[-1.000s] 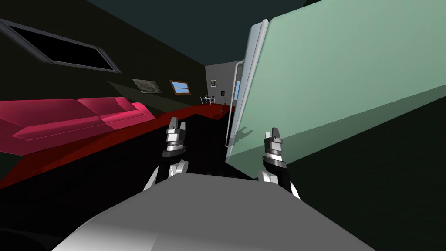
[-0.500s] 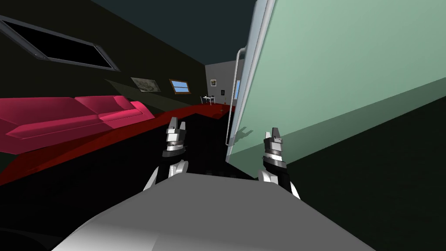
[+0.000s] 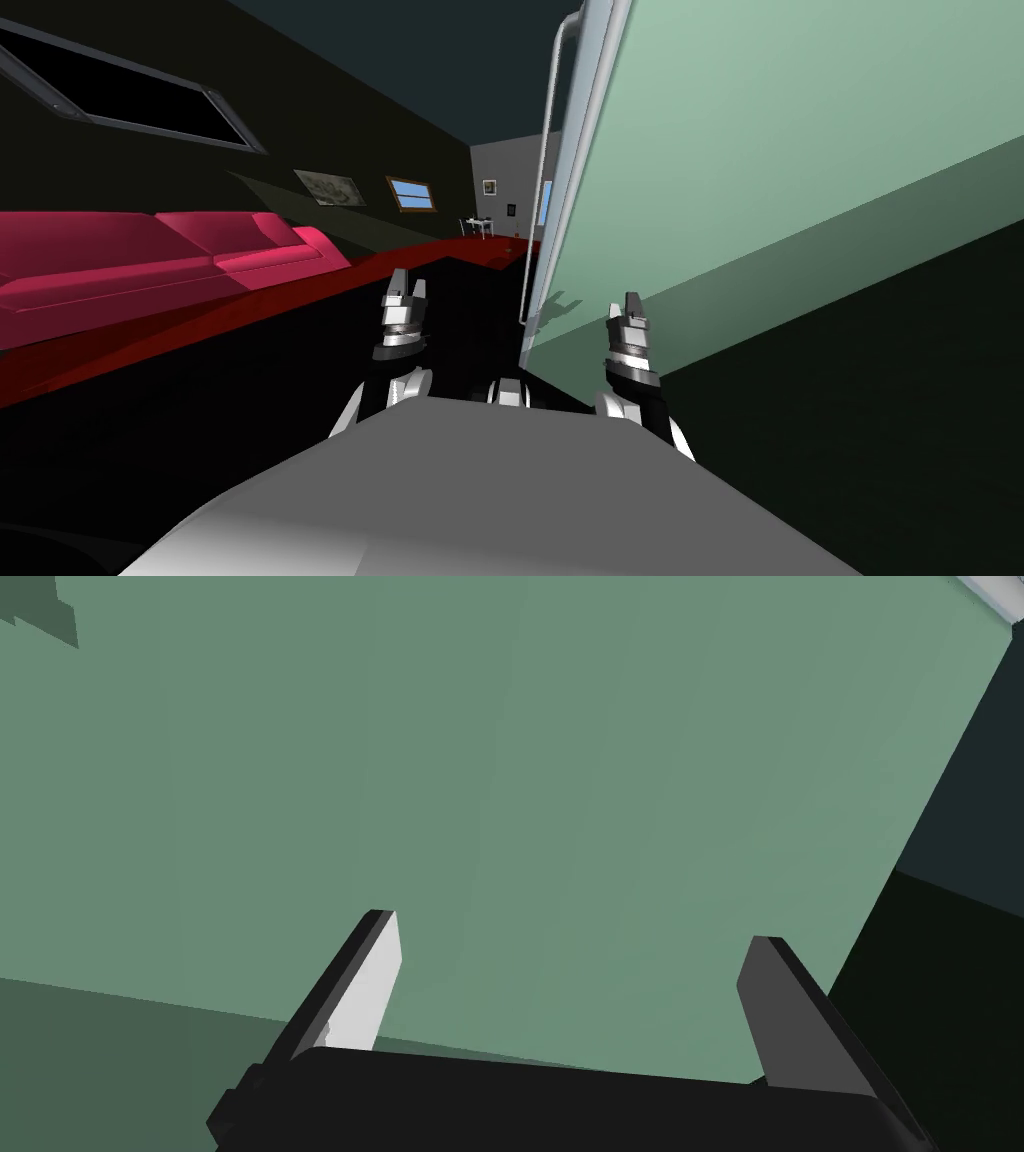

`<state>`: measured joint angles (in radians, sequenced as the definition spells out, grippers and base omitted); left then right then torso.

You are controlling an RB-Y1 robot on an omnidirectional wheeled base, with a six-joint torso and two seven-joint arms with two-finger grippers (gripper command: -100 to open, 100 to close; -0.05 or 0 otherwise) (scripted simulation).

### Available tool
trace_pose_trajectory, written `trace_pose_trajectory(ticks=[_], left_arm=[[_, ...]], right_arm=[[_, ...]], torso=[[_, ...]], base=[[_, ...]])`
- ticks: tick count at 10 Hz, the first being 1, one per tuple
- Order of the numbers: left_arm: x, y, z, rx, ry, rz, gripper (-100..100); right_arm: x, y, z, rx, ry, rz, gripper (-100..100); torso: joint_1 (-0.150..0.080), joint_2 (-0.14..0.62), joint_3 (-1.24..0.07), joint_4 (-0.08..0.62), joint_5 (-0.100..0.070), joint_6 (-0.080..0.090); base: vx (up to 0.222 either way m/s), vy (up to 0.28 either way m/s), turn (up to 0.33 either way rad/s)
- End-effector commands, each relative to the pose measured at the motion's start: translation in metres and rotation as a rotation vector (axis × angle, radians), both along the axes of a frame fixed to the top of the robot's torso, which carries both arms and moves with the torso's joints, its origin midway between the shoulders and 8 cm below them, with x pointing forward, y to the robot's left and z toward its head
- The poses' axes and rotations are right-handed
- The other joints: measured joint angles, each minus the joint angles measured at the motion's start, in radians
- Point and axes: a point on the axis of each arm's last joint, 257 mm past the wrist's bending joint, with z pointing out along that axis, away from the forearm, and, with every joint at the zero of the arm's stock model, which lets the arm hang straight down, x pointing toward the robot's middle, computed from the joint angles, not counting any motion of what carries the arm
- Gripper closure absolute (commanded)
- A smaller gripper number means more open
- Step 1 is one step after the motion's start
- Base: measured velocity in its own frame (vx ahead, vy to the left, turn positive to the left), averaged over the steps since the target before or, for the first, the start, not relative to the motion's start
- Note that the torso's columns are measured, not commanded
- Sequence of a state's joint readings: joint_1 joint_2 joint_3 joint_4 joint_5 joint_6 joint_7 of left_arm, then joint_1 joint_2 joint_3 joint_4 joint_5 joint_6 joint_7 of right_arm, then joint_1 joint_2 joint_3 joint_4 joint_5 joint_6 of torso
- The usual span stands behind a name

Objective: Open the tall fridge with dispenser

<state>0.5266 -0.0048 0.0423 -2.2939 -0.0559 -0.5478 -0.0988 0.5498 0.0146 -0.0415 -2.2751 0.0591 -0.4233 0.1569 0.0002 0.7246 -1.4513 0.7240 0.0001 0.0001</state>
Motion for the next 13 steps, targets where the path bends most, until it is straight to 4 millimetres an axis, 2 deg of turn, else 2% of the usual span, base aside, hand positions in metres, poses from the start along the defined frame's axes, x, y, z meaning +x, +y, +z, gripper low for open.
trace_pose_trajectory(ticks=[1, 4, 12, 13], left_arm=[[0.0, 0.0, 0.0, 0.0, 0.0, 0.0, 0], [0.0, 0.0, 0.0, 0.0, 0.0, 0.0, 0], [0.0, 0.0, 0.0, 0.0, 0.0, 0.0, 0], [0.0, 0.0, 0.0, 0.0, 0.0, 0.0, 0]], right_arm=[[-0.003, -0.004, -0.004, -0.097, 0.039, 0.001, -100], [-0.01, -0.02, -0.009, -0.215, 0.097, -0.035, -100], [-0.046, -0.087, -0.018, -0.578, 0.309, -0.224, -100], [-0.047, -0.09, -0.016, -0.584, 0.308, -0.232, -100]], torso=[[0.001, 0.009, -0.02, 0.01, 0.0, 0.0], [0.001, 0.012, -0.025, 0.014, 0.0, 0.0], [0.0, 0.012, -0.025, 0.014, 0.0, 0.0], [0.001, 0.013, -0.025, 0.014, 0.0, 0.0]], base=[[0.044, 0.054, -0.043], [0.074, 0.073, -0.049], [0.111, 0.119, -0.085], [0.093, 0.097, -0.043]])
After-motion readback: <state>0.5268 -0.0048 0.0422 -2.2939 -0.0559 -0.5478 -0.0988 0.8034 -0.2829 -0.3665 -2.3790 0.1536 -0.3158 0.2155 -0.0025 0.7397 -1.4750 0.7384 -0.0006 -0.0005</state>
